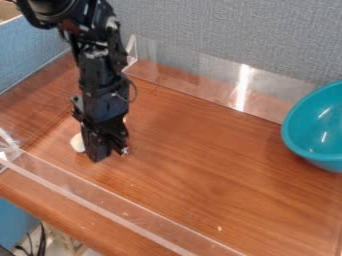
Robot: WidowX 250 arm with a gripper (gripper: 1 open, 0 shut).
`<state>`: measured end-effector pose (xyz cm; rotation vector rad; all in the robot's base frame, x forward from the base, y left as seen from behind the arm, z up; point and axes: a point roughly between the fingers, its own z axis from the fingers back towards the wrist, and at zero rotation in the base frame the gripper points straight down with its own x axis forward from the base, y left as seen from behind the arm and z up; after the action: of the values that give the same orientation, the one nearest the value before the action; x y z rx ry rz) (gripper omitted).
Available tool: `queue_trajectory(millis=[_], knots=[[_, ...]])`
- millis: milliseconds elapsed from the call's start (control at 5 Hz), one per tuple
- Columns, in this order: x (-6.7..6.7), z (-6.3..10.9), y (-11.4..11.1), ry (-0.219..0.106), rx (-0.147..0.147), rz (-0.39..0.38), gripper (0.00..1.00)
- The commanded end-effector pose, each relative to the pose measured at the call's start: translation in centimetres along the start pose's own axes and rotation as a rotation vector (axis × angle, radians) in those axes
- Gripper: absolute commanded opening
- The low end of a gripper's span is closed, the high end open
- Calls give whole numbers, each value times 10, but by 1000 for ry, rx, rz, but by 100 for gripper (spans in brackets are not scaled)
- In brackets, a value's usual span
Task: Put the mushroom in the blue bowl
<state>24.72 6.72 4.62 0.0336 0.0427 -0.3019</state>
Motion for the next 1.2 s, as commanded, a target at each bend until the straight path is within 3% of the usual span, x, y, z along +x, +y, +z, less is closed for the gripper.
queue_trajectory(millis=[0,600,800,1000], knots=[[5,25,9,-59,39,18,0],[5,42,9,-74,44,9,0],[5,41,10,-69,45,3,100],[5,41,11,-63,47,-2,100]])
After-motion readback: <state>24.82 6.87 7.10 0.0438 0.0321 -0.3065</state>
